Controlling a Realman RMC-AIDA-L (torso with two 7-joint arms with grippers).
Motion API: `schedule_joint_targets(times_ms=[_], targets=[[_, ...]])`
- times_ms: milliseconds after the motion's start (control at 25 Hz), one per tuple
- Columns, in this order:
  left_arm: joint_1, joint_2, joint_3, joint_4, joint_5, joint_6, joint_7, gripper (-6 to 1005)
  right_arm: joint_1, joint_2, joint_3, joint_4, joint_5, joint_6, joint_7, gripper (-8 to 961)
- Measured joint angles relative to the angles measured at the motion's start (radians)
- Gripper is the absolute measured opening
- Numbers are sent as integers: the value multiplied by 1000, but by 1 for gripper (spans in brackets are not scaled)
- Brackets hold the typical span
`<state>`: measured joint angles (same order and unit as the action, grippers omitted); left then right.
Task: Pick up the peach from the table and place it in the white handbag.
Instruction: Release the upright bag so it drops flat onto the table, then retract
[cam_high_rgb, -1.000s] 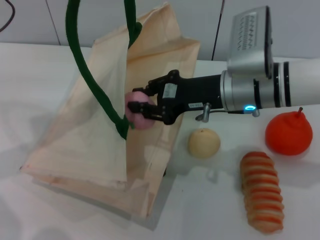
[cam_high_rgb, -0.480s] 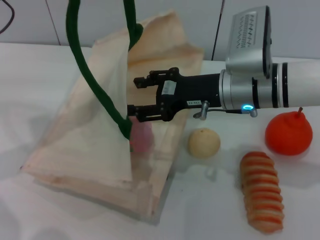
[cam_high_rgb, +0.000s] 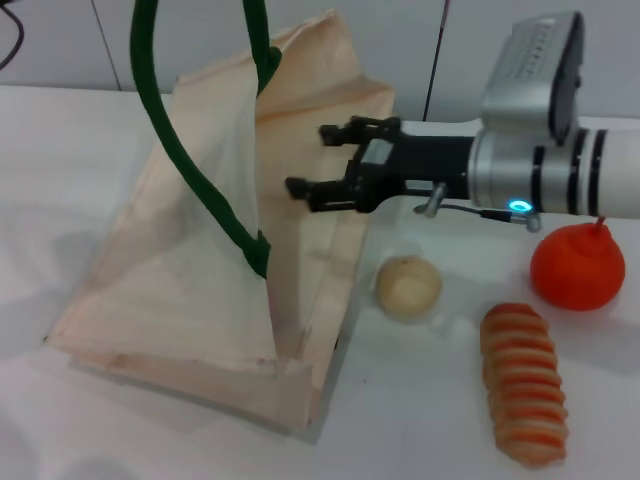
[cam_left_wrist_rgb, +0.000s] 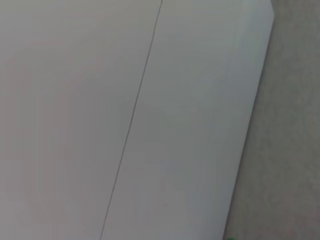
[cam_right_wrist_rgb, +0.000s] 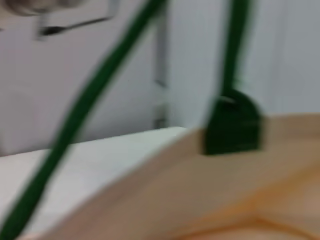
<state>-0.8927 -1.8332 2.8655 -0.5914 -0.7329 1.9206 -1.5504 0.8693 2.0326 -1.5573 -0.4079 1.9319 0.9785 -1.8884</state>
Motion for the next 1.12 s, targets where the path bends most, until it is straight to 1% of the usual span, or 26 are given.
schedule_joint_targets(times_ms=[120,280,480,640,800,920,1120], targets=[[17,0,0,-1,-1,-1,1,190,-35,-9,33,-1,23,-16,-4,893],[30,-1,0,0,-3,-14,2,197,-91,-16,161,-3,22,-18,-23,894],[32,-3,0,3,0,-27,3,206,-139,-17,319,0,22,-44,-38,894],[33,-4,0,3,-1,-28,0,213,-164,-17,395,1,21,-58,-40,894],[40,-5,-1,4,-12,-36,-5,220,-175,-16,419,3,22,-62,-55,893],[43,-12,-2,5,-14,-57,-6,225,-179,-14,420,3,25,-66,-62,893],[43,-15,-2,5,-15,-84,-27,234,-180,-14,421,3,26,-66,-63,893]])
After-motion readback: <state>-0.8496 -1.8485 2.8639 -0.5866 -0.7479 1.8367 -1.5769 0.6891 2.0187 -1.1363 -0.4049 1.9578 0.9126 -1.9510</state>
